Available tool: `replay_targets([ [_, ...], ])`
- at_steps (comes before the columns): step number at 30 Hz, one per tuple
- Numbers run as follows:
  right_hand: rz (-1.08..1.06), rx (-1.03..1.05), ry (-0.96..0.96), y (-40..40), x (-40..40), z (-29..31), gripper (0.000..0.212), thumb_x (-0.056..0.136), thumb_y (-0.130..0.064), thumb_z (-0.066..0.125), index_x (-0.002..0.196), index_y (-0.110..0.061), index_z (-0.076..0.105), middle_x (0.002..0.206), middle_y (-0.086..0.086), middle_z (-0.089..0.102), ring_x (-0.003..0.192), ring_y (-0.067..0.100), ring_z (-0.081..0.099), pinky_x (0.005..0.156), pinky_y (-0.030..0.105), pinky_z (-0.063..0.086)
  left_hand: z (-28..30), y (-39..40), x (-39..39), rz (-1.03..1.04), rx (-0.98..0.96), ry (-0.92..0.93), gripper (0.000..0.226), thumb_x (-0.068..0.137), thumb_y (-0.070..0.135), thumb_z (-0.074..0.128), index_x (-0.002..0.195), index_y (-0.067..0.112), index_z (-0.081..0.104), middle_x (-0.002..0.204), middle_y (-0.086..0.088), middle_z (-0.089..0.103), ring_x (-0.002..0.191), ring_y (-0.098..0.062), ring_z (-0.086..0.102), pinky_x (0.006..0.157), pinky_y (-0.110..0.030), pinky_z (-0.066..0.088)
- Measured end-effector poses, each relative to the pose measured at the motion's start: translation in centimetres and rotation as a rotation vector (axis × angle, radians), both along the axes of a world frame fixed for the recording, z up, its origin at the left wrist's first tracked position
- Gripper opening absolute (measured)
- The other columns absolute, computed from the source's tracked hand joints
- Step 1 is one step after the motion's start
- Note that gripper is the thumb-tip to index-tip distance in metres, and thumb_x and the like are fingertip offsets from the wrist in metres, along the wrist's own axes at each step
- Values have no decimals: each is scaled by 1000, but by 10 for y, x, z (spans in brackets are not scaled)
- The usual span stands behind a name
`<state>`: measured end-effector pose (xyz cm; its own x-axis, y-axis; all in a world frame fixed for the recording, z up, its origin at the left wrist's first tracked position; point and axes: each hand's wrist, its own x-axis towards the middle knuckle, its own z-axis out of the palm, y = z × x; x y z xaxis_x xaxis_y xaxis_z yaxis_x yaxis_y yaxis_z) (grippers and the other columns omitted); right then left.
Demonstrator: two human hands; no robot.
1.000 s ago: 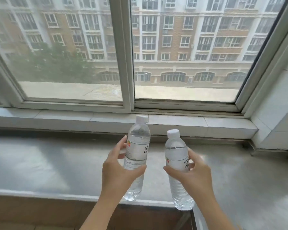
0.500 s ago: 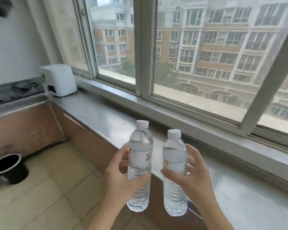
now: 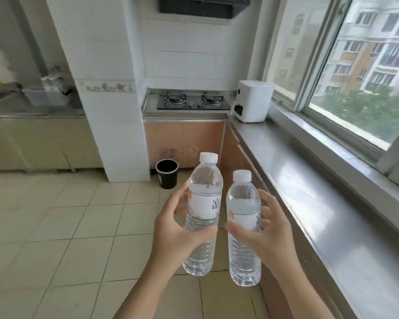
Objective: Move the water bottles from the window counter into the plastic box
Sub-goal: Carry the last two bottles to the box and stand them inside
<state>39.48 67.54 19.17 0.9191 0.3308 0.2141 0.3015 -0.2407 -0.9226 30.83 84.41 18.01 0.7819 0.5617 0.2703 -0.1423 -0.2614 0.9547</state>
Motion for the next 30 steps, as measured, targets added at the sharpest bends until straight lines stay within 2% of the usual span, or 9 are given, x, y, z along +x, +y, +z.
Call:
replay_targets([
  [3,131,2,5,48,26,1,74,55,-25,92,104,-58,48,90,-22,70,70,17,70,68,36,59,-2,33,8,130,-12,7,95,54,8,92,131,47,53,114,39,58,100,9,58,87,-31,54],
  [5,214,7,1,79,46,1,72,55,-27,92,104,-58,49,89,-18,72,72,25,70,70,45,59,-5,54,19,214,-12,10,95,54,9,92,130,50,52,113,38,58,99,8,58,85,-33,55],
  [7,287,23,0,108,68,2,70,55,-28,92,104,-56,50,88,-18,72,72,26,70,70,47,58,-6,74,32,284,-17,3,96,54,9,92,130,52,52,113,37,59,100,6,59,84,-32,55],
  [12,452,31,7,177,128,2,70,59,-26,91,112,-49,51,93,-17,73,74,30,69,72,48,58,-4,122,68,441,-41,-12,96,54,7,93,130,51,52,117,30,60,98,6,59,75,-22,53],
  [15,530,8,-3,217,156,0,71,58,-27,91,112,-49,50,91,-17,73,74,28,69,73,48,57,-6,148,86,533,-55,-22,96,53,9,93,128,52,52,118,29,61,99,5,60,77,-25,54],
  [19,604,-35,-10,267,180,-6,72,56,-29,91,113,-46,50,87,-17,72,70,24,67,72,45,57,-12,182,99,653,-86,-28,95,54,6,93,120,60,50,113,30,61,97,7,60,66,-12,49],
  [23,692,-63,24,327,198,-18,72,54,-29,91,113,-45,52,96,-17,71,65,24,67,70,46,57,-23,225,101,750,-109,-8,97,48,12,93,128,50,54,117,27,62,99,5,60,64,-16,53],
  [25,702,-63,49,362,204,-26,75,52,-29,91,113,-46,51,95,-19,70,63,21,67,69,43,58,-30,251,101,797,-121,0,98,48,11,93,129,49,54,116,29,61,97,4,60,64,-17,53],
  [30,734,-59,56,460,213,-41,81,47,-37,90,118,-42,51,99,-9,70,72,15,69,75,43,57,-41,339,105,874,-168,-8,95,42,20,87,127,48,55,116,21,63,95,3,61,62,-14,52],
])
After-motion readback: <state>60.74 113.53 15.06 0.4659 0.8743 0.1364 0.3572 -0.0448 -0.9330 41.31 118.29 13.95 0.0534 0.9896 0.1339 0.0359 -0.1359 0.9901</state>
